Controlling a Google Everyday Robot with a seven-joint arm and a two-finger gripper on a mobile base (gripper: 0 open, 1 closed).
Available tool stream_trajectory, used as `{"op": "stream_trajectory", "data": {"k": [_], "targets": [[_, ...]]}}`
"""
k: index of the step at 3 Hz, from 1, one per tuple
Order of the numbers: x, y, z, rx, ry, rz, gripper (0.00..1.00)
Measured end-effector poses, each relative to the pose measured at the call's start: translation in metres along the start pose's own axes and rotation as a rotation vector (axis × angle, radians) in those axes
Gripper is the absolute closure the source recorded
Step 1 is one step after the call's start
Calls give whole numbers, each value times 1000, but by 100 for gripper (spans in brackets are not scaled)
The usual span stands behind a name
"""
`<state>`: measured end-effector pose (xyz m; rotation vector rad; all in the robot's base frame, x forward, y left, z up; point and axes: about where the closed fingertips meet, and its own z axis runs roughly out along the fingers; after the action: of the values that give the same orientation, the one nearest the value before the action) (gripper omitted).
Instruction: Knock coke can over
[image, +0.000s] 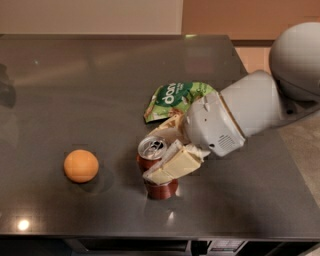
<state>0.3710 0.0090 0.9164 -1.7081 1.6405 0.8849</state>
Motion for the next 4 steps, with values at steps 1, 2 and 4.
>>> {"op": "stream_trajectory", "data": {"k": [1, 2, 4], "targets": [[10, -23, -31, -13, 161, 38, 100], [29, -34, -57, -17, 357, 41, 100], [65, -39, -75, -2, 677, -23, 82]]}}
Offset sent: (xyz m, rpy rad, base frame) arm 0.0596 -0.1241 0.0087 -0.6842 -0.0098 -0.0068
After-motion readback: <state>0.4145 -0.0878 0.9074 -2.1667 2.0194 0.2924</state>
